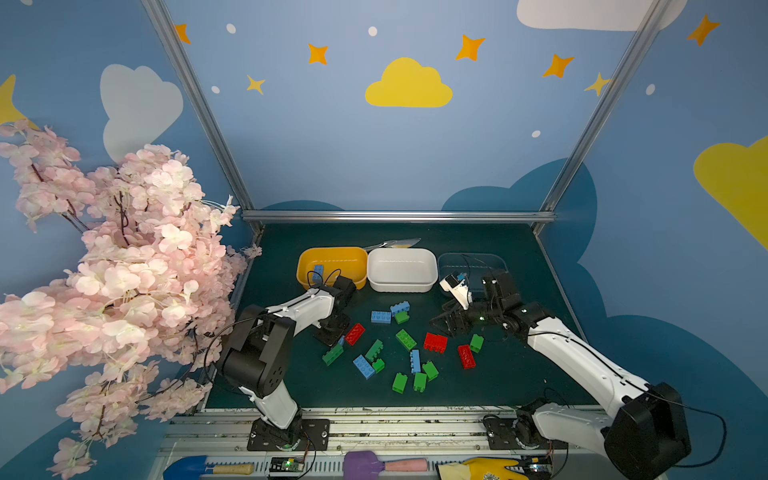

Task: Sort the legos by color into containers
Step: 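Lower the left gripper onto a second light-blue brick and grasp it, then lift the second light-blue brick into the yellow bin and release it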

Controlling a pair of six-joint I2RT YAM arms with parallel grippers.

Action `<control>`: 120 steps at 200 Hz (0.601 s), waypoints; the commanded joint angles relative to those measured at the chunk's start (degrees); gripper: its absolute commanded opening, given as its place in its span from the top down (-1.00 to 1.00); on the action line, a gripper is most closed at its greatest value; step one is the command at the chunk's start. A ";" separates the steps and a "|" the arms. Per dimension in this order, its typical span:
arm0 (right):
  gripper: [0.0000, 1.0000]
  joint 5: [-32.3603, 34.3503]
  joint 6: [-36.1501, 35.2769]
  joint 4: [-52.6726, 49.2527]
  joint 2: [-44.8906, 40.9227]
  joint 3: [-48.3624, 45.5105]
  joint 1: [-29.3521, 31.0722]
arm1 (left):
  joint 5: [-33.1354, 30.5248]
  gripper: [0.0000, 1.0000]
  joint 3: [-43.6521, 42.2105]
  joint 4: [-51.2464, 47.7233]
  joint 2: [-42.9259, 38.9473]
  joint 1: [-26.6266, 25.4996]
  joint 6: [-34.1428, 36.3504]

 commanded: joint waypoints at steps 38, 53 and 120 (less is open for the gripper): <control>-0.76 -0.98 0.37 -0.47 -1.93 0.97 -1.48 | -3.02 0.49 5.57 -5.77 -3.14 -0.21 6.25; -0.77 -1.65 0.99 0.09 -2.19 1.14 -1.81 | -4.35 0.48 9.84 -8.58 -4.37 -0.20 10.82; -0.77 -3.73 4.31 4.04 -1.97 1.30 -2.22 | -5.74 0.49 28.37 -7.10 0.37 4.11 36.72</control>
